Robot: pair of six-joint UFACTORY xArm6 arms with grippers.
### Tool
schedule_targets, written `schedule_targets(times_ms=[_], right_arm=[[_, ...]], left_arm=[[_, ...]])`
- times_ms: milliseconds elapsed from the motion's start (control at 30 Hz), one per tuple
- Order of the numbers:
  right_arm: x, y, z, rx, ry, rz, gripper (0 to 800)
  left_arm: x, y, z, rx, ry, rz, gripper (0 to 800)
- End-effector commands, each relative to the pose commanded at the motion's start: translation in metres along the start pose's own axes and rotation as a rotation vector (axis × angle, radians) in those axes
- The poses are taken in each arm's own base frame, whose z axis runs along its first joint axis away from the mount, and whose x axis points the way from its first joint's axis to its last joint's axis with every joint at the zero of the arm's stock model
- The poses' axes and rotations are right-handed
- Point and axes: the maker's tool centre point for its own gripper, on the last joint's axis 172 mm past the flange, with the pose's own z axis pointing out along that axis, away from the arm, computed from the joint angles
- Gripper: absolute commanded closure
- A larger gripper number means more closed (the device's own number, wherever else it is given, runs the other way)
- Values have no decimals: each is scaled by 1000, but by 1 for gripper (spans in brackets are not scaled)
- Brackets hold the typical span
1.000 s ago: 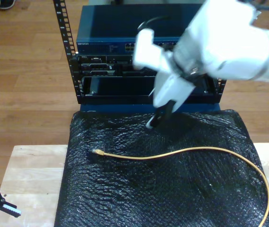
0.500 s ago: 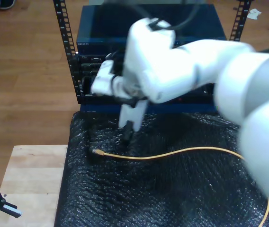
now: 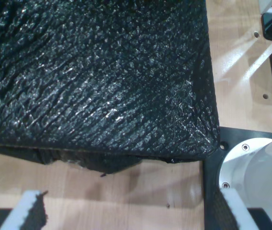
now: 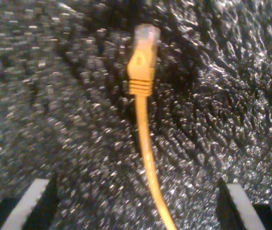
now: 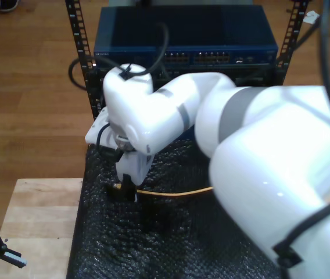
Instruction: Grab the cable and plug it in
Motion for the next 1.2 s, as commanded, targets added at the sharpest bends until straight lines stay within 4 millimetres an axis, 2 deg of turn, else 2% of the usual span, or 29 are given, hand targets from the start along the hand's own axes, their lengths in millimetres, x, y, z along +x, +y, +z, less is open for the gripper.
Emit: schedule_targets(times_ms=[300,433,733,800,1067,1200], right_arm=[[27,-12,15,0,-3,-38,60],[30,-14,23,4,-11,-42,90],[32,-11,21,-11,-12,-33,254],[32,-10,22,-15,-14,-33,322],[32,-9,22,-18,-15,-35,455],[32,-9,21,-18,-14,-35,480]], left_arm=[[0,1,1,-2,2,-1,0],[0,0,0,-1,1,2,0],[1,0,0,-1,1,2,0],[1,1,0,-2,2,2,0],[1,1,0,-2,2,2,0],[1,1,1,-2,2,2,0]])
